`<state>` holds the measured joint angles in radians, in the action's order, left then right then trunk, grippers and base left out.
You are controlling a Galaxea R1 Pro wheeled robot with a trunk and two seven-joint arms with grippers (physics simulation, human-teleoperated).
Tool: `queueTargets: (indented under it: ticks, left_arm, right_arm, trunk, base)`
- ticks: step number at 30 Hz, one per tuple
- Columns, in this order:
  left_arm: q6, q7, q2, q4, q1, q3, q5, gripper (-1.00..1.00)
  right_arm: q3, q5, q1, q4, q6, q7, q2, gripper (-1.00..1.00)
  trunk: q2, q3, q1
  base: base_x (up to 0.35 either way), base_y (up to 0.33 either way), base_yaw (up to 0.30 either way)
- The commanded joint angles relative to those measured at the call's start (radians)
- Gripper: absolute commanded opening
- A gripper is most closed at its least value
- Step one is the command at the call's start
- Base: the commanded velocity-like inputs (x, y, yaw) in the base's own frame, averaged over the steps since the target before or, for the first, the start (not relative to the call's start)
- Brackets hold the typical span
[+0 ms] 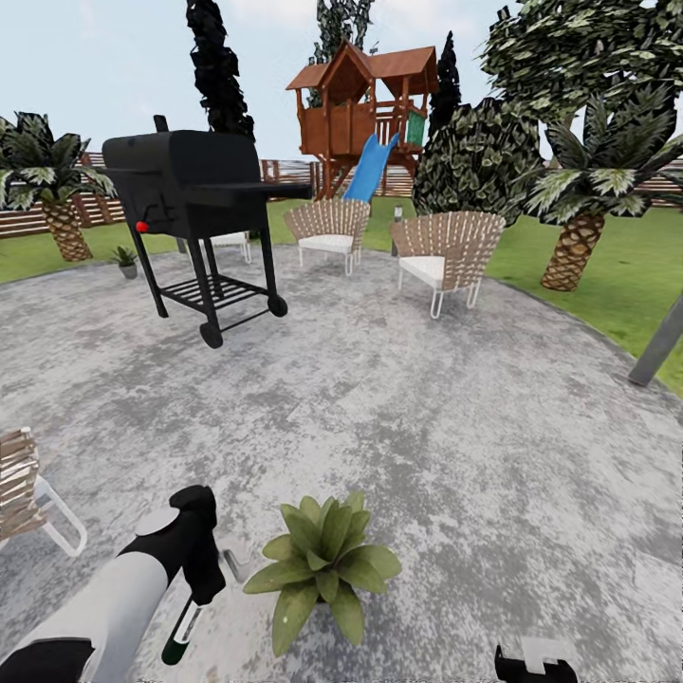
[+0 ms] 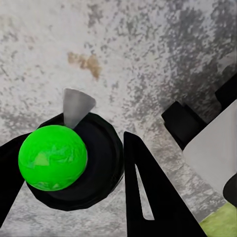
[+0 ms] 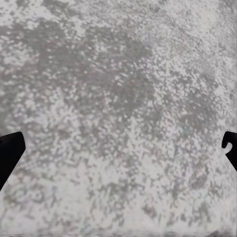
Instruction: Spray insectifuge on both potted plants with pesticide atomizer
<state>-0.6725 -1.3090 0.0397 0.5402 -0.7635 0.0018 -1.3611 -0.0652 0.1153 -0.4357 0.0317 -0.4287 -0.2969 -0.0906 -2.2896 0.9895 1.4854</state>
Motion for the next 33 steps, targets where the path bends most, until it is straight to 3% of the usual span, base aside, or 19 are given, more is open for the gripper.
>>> queueTargets:
  ticks: [1,8,10,12,13,18,21,24,27,30,33]
  left_arm:
    - [-0.010,-0.007,-0.001,0.001,-0.002,0.000,-0.006,-1.00]
    - [-0.013,-0.009,-0.015,0.004,-0.011,-0.003,-0.007,-1.00]
    - [-0.013,-0.009,-0.045,0.004,-0.014,-0.004,-0.010,-1.00]
    - [-0.013,-0.009,-0.096,0.004,-0.017,-0.006,-0.015,-1.00]
    - [-0.013,-0.009,-0.092,0.002,-0.054,-0.007,-0.017,-1.00]
    - [-0.013,-0.011,-0.089,0.001,-0.092,-0.006,-0.025,-1.00]
    - [-0.021,-0.038,-0.090,-0.002,-0.113,-0.007,-0.052,-1.00]
    - [-0.024,-0.084,-0.079,-0.001,-0.112,-0.008,-0.104,-1.00]
    - [-0.022,-0.092,-0.052,-0.002,-0.108,-0.007,-0.127,-1.00]
    - [-0.016,-0.094,-0.007,-0.003,-0.105,-0.004,-0.132,-1.00]
    - [-0.018,-0.096,0.005,-0.004,-0.105,0.000,-0.131,-1.00]
  right_arm:
    - [-0.007,0.011,-0.001,-0.001,-0.002,-0.004,0.000,1.00]
    - [-0.007,0.011,-0.001,-0.001,-0.002,-0.004,0.000,1.00]
    - [-0.007,0.011,-0.001,-0.001,-0.002,-0.004,0.000,1.00]
    - [-0.007,0.011,-0.001,-0.001,-0.002,-0.004,0.000,1.00]
    - [-0.007,0.011,-0.001,-0.001,-0.002,-0.004,0.000,1.00]
    - [-0.007,0.013,0.000,-0.002,-0.002,-0.004,-0.001,1.00]
    - [-0.007,0.013,-0.001,-0.003,-0.002,-0.004,-0.002,1.00]
    - [-0.006,0.014,0.000,-0.004,-0.002,-0.003,-0.003,1.00]
    - [-0.006,0.014,-0.001,-0.003,-0.002,-0.002,-0.003,1.00]
    - [-0.007,0.014,-0.001,-0.003,-0.002,-0.002,-0.003,1.00]
    - [-0.007,0.014,-0.001,-0.002,-0.002,-0.002,-0.002,1.00]
  trunk:
    - [0.000,0.003,0.000]
    - [0.000,0.014,0.000]
    - [0.000,0.017,0.000]
    - [0.000,0.020,0.000]
    - [0.000,0.020,0.000]
    - [0.000,0.020,0.000]
    - [0.000,0.020,0.000]
    - [0.000,0.020,0.000]
    - [0.000,0.020,0.000]
    - [0.000,0.020,0.000]
    - [0.000,0.020,0.000]
  base:
    - [-0.185,0.000,0.000]
    - [-0.233,0.000,0.000]
    - [-0.031,0.000,0.000]
    - [-0.008,0.000,0.000]
    - [0.000,0.000,0.000]
    - [0.000,0.000,0.000]
    - [0.000,0.000,0.000]
    - [0.000,0.000,0.000]
    - [0.000,0.000,0.000]
    - [0.000,0.000,0.000]
    - [0.020,0.022,0.000]
